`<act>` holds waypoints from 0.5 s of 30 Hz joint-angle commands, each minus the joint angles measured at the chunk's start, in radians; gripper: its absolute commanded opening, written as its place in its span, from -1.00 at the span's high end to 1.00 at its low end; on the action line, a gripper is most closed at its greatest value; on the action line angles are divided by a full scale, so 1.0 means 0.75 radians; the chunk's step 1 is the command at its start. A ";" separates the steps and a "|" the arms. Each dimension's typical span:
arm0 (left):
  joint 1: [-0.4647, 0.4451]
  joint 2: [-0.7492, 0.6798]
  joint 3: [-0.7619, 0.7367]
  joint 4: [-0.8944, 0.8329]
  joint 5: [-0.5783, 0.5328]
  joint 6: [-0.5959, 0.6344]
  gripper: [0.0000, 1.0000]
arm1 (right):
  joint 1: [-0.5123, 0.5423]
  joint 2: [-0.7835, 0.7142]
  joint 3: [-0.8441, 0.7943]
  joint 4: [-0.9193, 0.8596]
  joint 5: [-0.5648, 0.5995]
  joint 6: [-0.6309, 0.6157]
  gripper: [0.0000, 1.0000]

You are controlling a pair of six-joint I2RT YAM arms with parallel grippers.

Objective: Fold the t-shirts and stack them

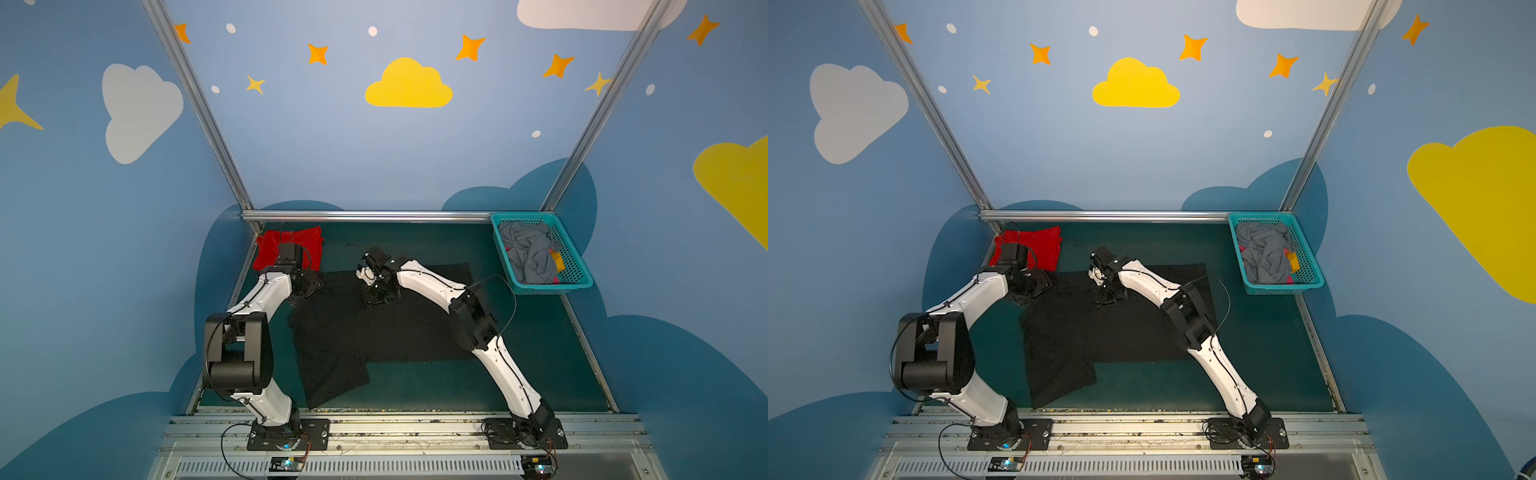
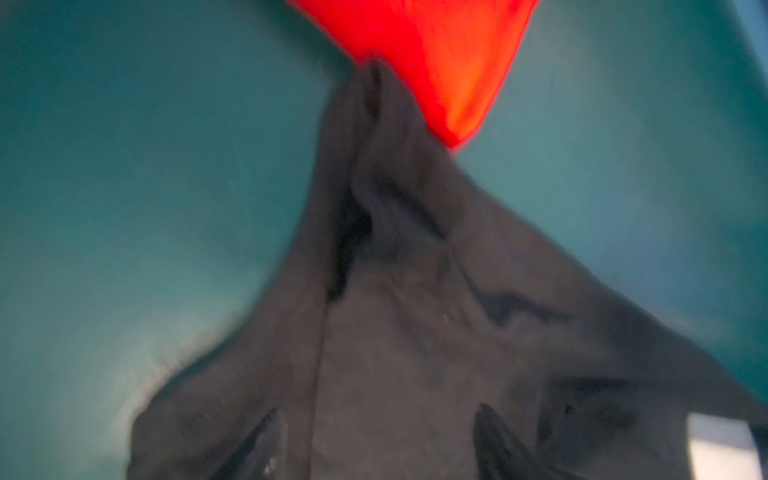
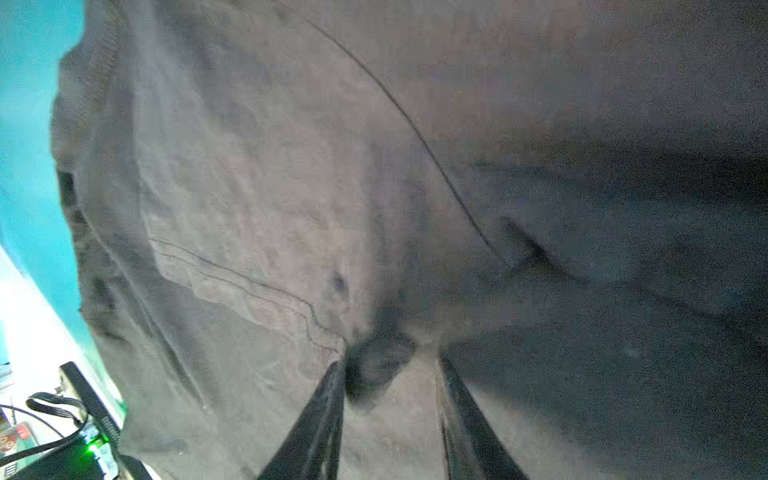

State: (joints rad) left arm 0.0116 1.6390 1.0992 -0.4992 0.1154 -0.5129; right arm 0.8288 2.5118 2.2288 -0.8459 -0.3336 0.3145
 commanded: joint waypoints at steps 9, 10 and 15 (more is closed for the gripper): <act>-0.060 0.054 -0.201 -0.033 -0.030 -0.107 0.04 | 0.014 -0.023 0.039 -0.012 0.000 -0.010 1.00; -0.059 0.071 -0.203 -0.028 -0.036 -0.110 0.04 | 0.015 -0.032 0.042 -0.021 0.009 -0.016 1.00; -0.056 0.207 -0.165 -0.034 -0.080 -0.101 0.05 | 0.026 -0.026 0.119 -0.143 0.075 -0.062 0.94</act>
State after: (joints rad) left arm -0.0338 1.7061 0.9802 -0.5278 0.0990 -0.5842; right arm 0.8364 2.5134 2.2616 -0.8787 -0.3164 0.3012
